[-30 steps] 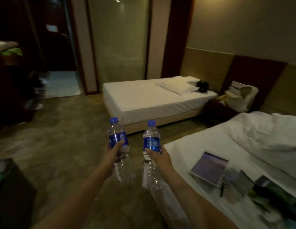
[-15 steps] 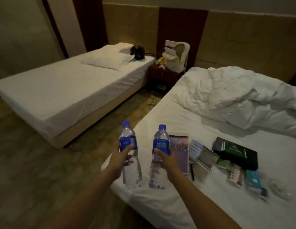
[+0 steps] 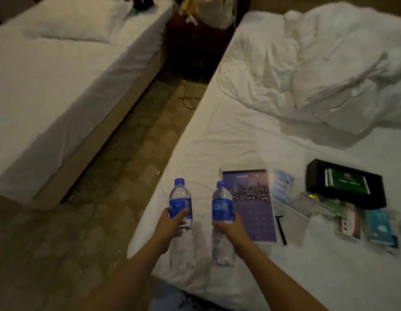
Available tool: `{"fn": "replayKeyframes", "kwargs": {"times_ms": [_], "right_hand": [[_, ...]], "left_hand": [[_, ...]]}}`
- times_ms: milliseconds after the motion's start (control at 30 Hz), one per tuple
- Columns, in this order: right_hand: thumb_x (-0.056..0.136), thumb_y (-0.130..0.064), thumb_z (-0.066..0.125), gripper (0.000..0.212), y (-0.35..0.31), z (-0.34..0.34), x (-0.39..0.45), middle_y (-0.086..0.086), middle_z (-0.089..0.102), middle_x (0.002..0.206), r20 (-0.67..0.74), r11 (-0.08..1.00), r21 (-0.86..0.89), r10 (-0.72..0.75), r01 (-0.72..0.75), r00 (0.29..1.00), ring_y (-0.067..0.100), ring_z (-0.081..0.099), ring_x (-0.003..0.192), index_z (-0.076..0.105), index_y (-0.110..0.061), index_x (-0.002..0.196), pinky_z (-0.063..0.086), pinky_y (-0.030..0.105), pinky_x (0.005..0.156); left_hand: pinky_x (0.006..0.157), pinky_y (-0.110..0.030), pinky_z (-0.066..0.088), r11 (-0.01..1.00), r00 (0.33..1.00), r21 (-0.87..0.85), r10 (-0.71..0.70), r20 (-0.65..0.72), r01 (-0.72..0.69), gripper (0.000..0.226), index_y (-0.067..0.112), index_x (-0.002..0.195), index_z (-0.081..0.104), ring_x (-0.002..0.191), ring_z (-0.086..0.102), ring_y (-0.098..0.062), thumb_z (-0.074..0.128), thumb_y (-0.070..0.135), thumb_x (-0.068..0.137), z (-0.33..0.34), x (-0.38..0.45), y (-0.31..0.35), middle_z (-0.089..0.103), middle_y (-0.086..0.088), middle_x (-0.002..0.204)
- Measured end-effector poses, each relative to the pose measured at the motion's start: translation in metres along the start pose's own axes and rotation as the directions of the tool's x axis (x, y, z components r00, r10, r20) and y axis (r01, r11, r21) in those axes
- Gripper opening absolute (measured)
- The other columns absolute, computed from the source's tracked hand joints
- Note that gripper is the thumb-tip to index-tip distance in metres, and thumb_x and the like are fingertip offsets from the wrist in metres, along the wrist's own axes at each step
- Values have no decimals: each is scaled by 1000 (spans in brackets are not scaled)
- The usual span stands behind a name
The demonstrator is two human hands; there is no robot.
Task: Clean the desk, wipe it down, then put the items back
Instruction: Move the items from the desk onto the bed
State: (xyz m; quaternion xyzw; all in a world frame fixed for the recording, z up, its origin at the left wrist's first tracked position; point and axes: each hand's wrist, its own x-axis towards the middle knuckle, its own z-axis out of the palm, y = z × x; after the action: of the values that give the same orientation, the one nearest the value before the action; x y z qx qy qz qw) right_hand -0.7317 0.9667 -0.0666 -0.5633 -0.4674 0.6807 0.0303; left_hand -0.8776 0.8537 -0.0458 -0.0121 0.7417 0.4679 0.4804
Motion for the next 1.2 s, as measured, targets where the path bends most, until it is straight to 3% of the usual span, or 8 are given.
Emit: {"fn": "replayKeyframes", "kwargs": {"times_ms": [100, 267, 400, 500, 633, 800, 1000, 1200], "right_hand": [[75, 4, 72, 53, 5, 10, 33, 2, 58, 97, -57, 998, 33, 45, -43, 997, 17, 58, 84, 45, -10, 119, 47, 22, 65], [76, 3, 72, 79, 10, 32, 81, 4, 47, 124, -136, 993, 73, 100, -91, 986, 22, 51, 109, 27, -9, 139, 42, 29, 86], [79, 7, 68, 71, 5, 39, 103, 4, 49, 120, -254, 988, 124, 125, -96, 959, 18, 50, 101, 32, -7, 138, 43, 26, 78], [86, 2, 61, 61, 0, 34, 108, 14, 50, 128, -328, 985, 73, 170, -155, 929, 21, 52, 102, 33, -5, 140, 43, 21, 69], [88, 2, 56, 37, -15, 29, 105, 10, 51, 108, -291, 987, -61, 127, -151, 948, 9, 49, 80, 47, 1, 124, 40, 16, 63], [88, -7, 60, 48, -24, 14, 87, 13, 46, 125, -320, 963, -179, 136, -201, 938, 15, 43, 98, 40, -2, 132, 38, 25, 75], [86, -8, 64, 46, -44, -19, 38, 16, 48, 130, -390, 916, -346, 54, -200, 919, 27, 49, 117, 46, 1, 127, 40, 26, 87], [81, -7, 65, 40, -46, -73, -52, 20, 52, 121, -540, 920, -362, -74, -152, 839, 31, 51, 111, 52, 2, 117, 37, 27, 86]], "left_hand": [[63, -32, 51, 995, 999, 99, -14, 42, 10, 37, 11, 114, 49, 83, 63, -26, 66, 26, 85, 4, 55, 2, 63, -18, 106], [65, -32, 51, 973, 991, 226, -73, 113, 45, 22, 16, 101, 51, 80, 60, -22, 66, 24, 86, 19, 123, 8, 62, -12, 98], [78, -33, 50, 948, 983, 319, -69, 171, 11, 41, 12, 122, 47, 94, 58, -21, 66, 19, 87, 30, 159, 17, 59, -7, 109], [69, -26, 45, 897, 955, 442, -129, 267, -3, 56, 14, 138, 37, 95, 54, -19, 63, 17, 89, 29, 171, 27, 55, -12, 122], [77, -28, 41, 813, 939, 582, -183, 293, -23, 54, 15, 137, 42, 99, 51, -19, 63, 20, 88, 21, 183, 35, 54, -12, 126], [86, -34, 45, 730, 937, 664, -95, 337, -164, 43, 8, 123, 55, 103, 57, -26, 66, 23, 85, 30, 172, 63, 59, -16, 121], [87, -22, 38, 428, 834, 757, -10, 551, -495, 42, 8, 125, 57, 113, 56, -23, 64, 22, 86, 68, 135, 111, 60, -10, 124], [84, -30, 44, 113, 597, 592, 17, 802, -798, 43, 11, 117, 63, 107, 59, -26, 63, 35, 81, 141, 46, 139, 64, -11, 116]]}}
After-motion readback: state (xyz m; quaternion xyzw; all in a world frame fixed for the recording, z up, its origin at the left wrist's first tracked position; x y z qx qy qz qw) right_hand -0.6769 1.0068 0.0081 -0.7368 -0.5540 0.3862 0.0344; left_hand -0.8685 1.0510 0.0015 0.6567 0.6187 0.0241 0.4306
